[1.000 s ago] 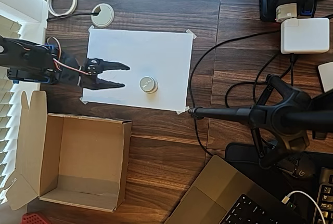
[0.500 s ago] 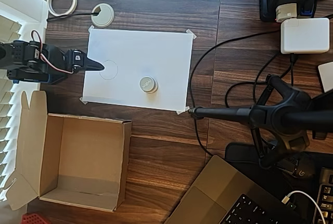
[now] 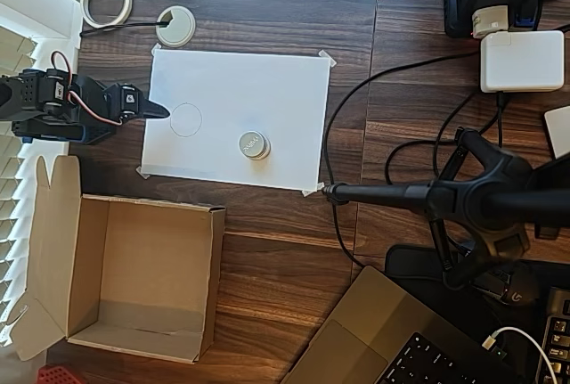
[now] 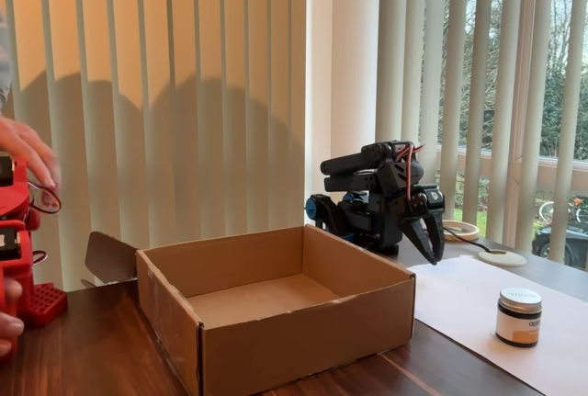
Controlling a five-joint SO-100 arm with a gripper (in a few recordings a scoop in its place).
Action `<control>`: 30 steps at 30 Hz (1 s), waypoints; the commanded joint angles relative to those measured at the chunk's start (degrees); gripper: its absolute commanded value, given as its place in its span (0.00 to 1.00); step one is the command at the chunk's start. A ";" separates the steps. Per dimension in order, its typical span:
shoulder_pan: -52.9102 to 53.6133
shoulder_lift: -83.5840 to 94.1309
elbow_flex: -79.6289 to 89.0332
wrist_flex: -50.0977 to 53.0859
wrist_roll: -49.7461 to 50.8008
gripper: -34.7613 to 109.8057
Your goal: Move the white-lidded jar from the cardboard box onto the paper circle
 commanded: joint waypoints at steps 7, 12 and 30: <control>-0.44 3.78 -3.43 1.23 -0.62 0.24; -0.44 3.78 -3.43 1.23 -0.62 0.24; -0.44 3.78 -3.43 1.23 -0.62 0.24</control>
